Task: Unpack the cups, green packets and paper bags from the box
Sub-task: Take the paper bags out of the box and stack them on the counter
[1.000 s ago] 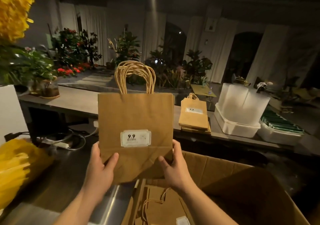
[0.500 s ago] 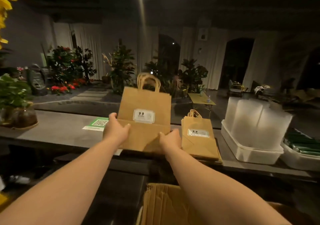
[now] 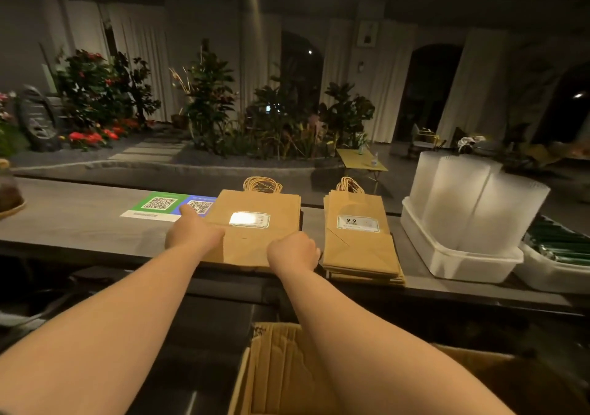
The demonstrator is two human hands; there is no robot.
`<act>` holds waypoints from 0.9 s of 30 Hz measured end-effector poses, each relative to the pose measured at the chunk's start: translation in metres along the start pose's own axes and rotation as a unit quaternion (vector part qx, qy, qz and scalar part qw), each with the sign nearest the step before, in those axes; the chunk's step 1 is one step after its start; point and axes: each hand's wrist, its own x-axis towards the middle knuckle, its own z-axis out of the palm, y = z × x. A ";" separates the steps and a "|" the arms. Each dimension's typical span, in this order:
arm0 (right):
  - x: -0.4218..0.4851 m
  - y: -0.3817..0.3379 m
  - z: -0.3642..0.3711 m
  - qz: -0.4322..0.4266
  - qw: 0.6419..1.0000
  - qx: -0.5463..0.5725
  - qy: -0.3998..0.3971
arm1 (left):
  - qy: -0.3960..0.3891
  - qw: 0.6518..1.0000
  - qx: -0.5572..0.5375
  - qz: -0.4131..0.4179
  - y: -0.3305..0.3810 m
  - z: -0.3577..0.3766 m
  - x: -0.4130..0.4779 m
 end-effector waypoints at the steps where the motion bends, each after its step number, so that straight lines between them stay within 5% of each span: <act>1: -0.003 0.001 -0.003 -0.005 1.000 0.011 -0.015 | -0.003 1.000 0.013 -0.011 0.001 -0.003 -0.003; 3: -0.010 0.004 -0.015 -0.043 0.998 0.032 -0.034 | 0.025 0.999 0.040 -0.007 0.009 -0.006 -0.010; 6: -0.017 0.019 -0.058 -0.139 0.987 0.075 0.030 | 0.065 0.990 -0.049 0.115 0.037 -0.003 -0.040; 10: -0.002 0.075 -0.115 -0.124 0.971 0.121 0.162 | -0.166 0.940 -0.270 0.128 0.088 0.034 -0.117; 13: -0.002 0.118 -0.133 -0.069 0.974 0.178 0.118 | -0.296 0.909 -0.275 0.101 0.113 0.066 -0.167; 18: -0.014 0.141 -0.144 -0.058 0.971 0.228 -0.042 | -0.208 0.940 -0.265 0.054 0.124 0.081 -0.181; 22: -0.006 0.145 -0.141 -0.037 0.972 0.222 -0.072 | -0.238 0.919 -0.312 -0.047 0.136 0.076 -0.184; 27: -0.004 0.146 -0.149 -0.014 0.971 0.214 -0.107 | -0.264 0.907 -0.325 -0.055 0.131 0.070 -0.185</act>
